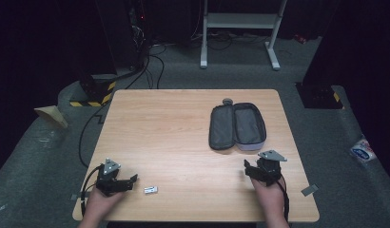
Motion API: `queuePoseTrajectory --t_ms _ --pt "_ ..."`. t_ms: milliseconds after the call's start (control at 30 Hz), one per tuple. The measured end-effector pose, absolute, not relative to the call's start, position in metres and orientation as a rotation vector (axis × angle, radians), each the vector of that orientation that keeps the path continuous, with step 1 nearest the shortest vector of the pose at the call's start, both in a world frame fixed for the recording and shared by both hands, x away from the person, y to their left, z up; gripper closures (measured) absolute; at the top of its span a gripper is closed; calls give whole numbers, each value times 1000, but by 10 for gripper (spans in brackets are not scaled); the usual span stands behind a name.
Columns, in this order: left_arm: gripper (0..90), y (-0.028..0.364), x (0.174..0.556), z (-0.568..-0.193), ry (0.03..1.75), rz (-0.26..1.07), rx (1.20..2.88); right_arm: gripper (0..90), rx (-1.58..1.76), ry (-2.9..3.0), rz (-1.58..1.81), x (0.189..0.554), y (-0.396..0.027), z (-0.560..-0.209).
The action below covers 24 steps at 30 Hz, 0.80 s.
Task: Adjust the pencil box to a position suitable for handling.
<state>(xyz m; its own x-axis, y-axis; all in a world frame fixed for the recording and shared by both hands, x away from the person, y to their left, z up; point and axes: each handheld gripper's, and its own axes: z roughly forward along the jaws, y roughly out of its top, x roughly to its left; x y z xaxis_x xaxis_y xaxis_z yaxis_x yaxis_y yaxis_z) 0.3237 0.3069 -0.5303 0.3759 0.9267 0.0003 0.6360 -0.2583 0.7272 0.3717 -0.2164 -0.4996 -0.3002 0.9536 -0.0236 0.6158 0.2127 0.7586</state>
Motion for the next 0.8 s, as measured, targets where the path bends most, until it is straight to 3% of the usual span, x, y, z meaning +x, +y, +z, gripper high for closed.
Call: queuePoseTrajectory --t_ms 800 --pt "70 307 322 -530 1355 586 2000 371 1455 1918 949 404 -232 -484"
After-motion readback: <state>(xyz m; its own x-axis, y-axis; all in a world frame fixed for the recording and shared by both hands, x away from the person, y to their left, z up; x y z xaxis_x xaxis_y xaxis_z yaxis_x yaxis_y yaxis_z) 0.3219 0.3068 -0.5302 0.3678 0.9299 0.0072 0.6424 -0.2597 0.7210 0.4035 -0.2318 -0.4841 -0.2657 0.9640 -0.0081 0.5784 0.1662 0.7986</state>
